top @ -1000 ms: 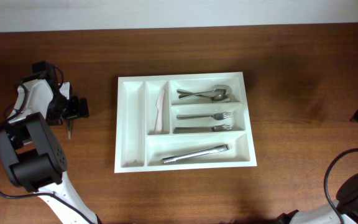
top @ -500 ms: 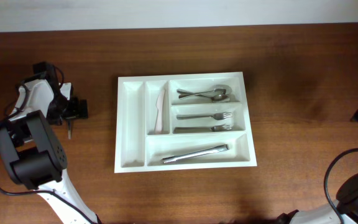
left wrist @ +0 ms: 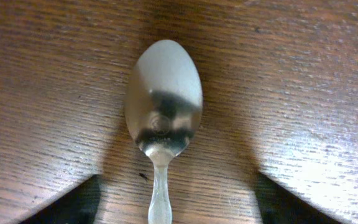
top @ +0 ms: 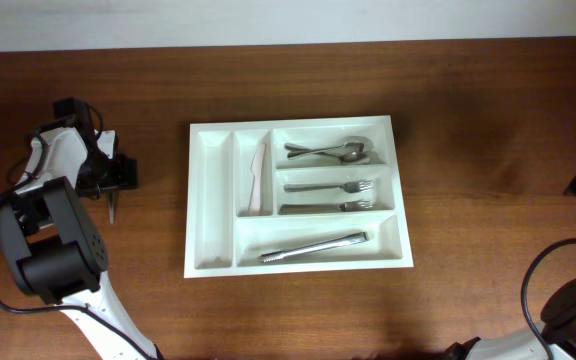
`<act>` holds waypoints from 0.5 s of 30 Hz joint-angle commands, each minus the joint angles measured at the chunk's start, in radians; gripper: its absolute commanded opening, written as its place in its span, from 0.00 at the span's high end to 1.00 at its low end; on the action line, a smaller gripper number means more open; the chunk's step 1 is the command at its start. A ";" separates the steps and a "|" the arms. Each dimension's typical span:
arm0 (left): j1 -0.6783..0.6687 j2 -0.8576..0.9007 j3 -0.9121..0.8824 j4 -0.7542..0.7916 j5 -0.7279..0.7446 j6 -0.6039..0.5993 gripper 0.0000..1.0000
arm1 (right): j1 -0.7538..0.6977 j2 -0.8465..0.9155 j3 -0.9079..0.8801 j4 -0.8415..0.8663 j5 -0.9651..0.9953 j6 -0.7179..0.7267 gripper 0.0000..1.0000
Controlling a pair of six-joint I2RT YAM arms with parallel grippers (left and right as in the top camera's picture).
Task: Pack container
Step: 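Lower the left gripper and close it on the small spoon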
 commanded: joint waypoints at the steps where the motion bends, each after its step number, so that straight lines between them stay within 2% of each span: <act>1: 0.001 0.037 0.009 0.006 -0.019 0.008 0.45 | 0.003 -0.003 -0.001 0.003 0.013 0.008 0.01; 2: 0.001 0.037 0.009 0.007 -0.019 0.008 0.50 | 0.003 -0.003 -0.001 0.003 0.013 0.008 0.01; 5: 0.001 0.037 0.009 0.007 -0.019 0.008 0.51 | 0.003 -0.003 -0.001 0.003 0.013 0.008 0.01; 6: 0.001 0.037 0.009 0.006 -0.019 0.008 0.56 | 0.003 -0.003 -0.001 0.003 0.013 0.008 0.01; 8: 0.001 0.037 0.009 0.006 -0.019 0.007 0.76 | 0.003 -0.003 -0.001 0.002 0.013 0.008 0.01; 10: 0.000 0.037 0.009 0.004 -0.018 0.006 0.87 | 0.003 -0.003 -0.001 0.003 0.013 0.008 0.01; 15: 0.000 0.037 0.018 -0.013 -0.016 0.007 0.88 | 0.003 -0.003 -0.001 0.003 0.013 0.008 0.01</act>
